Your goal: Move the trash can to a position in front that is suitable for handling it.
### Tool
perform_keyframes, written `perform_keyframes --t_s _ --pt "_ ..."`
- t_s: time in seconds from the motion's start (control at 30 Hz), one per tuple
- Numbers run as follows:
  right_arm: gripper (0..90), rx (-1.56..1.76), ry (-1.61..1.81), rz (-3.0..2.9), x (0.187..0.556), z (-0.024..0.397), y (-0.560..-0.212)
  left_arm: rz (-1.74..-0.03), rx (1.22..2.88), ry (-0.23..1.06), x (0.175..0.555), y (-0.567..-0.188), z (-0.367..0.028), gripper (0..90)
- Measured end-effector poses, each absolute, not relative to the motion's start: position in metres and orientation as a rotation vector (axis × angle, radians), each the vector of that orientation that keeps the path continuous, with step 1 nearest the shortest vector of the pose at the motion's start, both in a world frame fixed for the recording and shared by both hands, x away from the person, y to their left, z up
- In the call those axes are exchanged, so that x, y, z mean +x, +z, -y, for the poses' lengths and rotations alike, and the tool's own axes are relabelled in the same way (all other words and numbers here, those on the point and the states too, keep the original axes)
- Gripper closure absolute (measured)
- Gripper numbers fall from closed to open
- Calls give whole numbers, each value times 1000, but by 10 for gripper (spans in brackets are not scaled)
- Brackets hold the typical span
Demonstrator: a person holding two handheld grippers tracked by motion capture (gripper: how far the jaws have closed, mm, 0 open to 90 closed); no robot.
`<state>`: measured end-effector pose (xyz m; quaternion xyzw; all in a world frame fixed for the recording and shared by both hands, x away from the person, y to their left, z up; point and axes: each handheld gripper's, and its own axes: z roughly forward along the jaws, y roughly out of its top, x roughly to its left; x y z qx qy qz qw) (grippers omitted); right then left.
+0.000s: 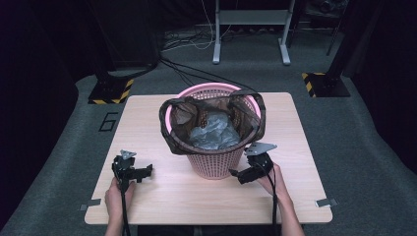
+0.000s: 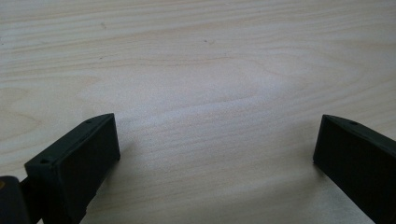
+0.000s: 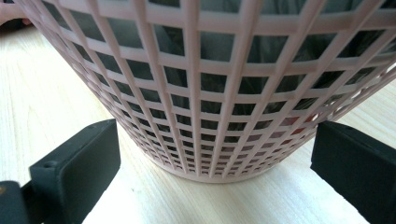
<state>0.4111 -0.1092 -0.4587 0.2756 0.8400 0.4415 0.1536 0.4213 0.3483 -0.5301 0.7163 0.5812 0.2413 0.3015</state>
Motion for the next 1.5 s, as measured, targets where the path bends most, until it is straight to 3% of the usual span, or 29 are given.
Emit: perform_keyframes --t_s 1.5 --pt "15 962 1252 -2295 403 66 -461 -1536 1899 635 421 -530 -348 1"
